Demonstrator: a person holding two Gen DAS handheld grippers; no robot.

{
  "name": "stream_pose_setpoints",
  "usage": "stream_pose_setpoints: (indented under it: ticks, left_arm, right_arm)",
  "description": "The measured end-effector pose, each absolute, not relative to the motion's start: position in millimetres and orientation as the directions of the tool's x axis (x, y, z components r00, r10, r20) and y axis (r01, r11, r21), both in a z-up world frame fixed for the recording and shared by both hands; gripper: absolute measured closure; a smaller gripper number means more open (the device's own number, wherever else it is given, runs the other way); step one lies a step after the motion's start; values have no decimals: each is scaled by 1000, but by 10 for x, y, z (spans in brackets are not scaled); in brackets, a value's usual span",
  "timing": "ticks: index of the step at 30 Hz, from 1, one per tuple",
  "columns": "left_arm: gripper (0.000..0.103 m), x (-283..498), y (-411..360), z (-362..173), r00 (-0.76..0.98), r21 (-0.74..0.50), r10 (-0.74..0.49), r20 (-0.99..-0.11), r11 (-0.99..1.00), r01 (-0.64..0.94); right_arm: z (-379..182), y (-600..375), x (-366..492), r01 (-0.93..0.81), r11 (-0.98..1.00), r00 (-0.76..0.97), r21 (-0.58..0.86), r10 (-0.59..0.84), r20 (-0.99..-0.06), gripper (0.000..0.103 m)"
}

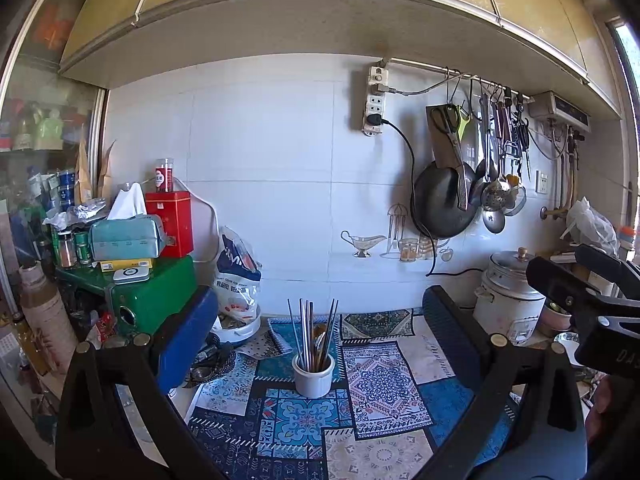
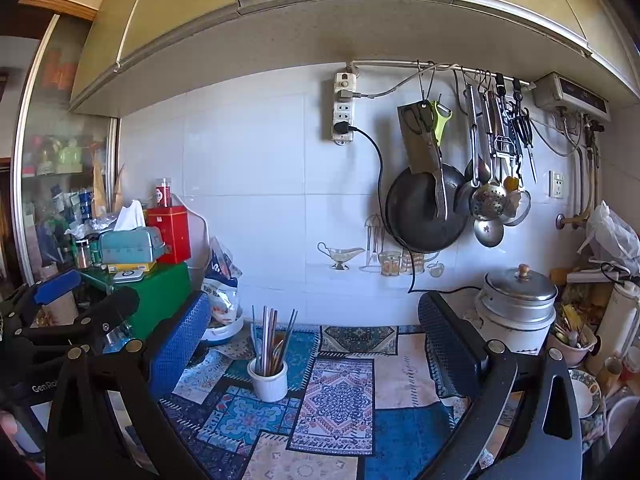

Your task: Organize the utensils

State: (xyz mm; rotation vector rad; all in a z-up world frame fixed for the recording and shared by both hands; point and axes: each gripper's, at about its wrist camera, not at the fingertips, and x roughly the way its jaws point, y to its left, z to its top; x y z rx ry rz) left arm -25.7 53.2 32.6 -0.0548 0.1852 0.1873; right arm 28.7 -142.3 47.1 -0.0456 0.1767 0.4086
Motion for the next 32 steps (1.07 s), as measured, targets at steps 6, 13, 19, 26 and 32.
stream_pose_setpoints:
  ticks: [6, 13, 19, 26, 32]
  left_arm:
    - [1, -290, 531, 336, 967, -42, 177, -184, 981, -188]
    - [1, -308, 540, 336, 967, -46, 174, -187, 982, -185]
    - [1, -339, 532, 340, 968, -54, 172, -180, 981, -184]
    - [1, -336, 510, 332, 971, -41, 151, -184, 986, -161]
    - [1, -281, 530, 313, 970, -38, 149, -194, 986, -160]
  right_arm:
    - [462, -1422, 285, -400, 917, 901, -6, 392, -184, 0]
    - [464, -1424, 284, -399, 917, 902, -6, 391, -185, 0]
    - [465, -1434, 271, -396, 918, 902, -1, 389, -186, 0]
    - [476, -1438, 275, -394, 919, 903, 7, 388, -186, 0]
    - [468, -1416, 303, -394, 919, 903, 3, 387, -188, 0]
